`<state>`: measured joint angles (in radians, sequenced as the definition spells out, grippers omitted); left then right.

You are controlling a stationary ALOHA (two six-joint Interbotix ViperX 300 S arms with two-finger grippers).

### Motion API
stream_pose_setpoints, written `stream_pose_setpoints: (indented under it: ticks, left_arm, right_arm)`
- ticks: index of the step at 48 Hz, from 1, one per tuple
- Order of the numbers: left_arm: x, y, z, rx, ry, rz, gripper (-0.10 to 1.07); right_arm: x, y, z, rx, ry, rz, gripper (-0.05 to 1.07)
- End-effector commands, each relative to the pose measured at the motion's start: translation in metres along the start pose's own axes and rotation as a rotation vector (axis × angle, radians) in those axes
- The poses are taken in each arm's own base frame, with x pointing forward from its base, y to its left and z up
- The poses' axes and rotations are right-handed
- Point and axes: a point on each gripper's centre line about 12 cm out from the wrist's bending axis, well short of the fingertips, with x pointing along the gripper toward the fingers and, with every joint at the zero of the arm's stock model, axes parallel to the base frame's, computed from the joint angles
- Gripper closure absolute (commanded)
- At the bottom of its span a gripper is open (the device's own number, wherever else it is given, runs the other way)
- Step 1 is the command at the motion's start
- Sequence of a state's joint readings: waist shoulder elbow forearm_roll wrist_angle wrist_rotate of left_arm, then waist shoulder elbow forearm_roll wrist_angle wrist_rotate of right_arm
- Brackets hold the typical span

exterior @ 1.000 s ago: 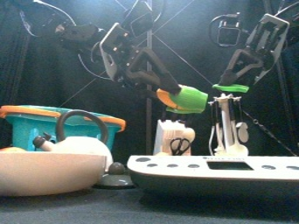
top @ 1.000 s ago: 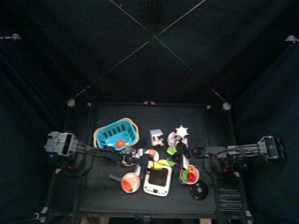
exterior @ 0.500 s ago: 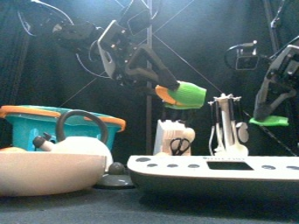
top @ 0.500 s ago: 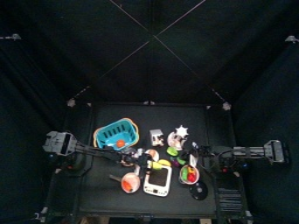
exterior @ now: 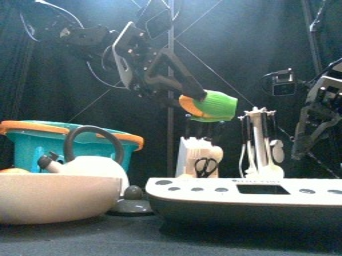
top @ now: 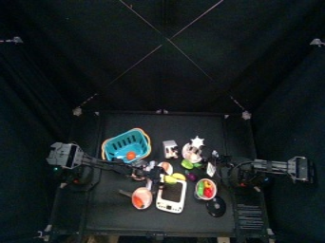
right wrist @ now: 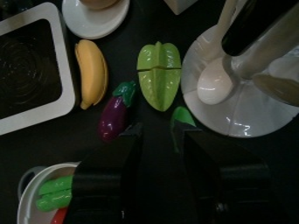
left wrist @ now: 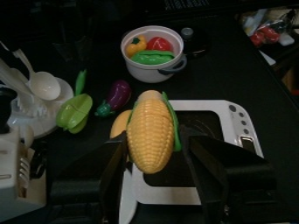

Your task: Regrasp corn

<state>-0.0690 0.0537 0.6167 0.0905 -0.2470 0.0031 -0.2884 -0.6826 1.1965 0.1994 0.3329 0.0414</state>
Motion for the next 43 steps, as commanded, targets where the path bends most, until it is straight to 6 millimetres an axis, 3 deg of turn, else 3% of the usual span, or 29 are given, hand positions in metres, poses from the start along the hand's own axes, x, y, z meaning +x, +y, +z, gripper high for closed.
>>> stream_pose_setpoints:
  ticks: [1, 11, 24, 43]
  left_arm:
    - [-0.005, 0.004, 0.014, -0.008, -0.047, 0.009, 0.44]
    - [-0.006, 0.008, 0.021, -0.081, -0.101, 0.031, 0.44]
    - [-0.006, 0.022, 0.025, -0.359, -0.171, 0.122, 0.44]
    - [-0.003, 0.031, 0.029, -0.591, -0.189, 0.187, 0.44]
  right_arm:
    - [-0.002, 0.001, 0.007, 0.004, -0.026, 0.004, 0.26]
    - [-0.006, 0.021, 0.02, -0.069, -0.088, 0.067, 0.26]
    - [-0.02, 0.072, 0.047, -0.289, -0.312, 0.221, 0.26]
    - [-0.025, 0.09, 0.069, -0.448, -0.522, 0.262, 0.25]
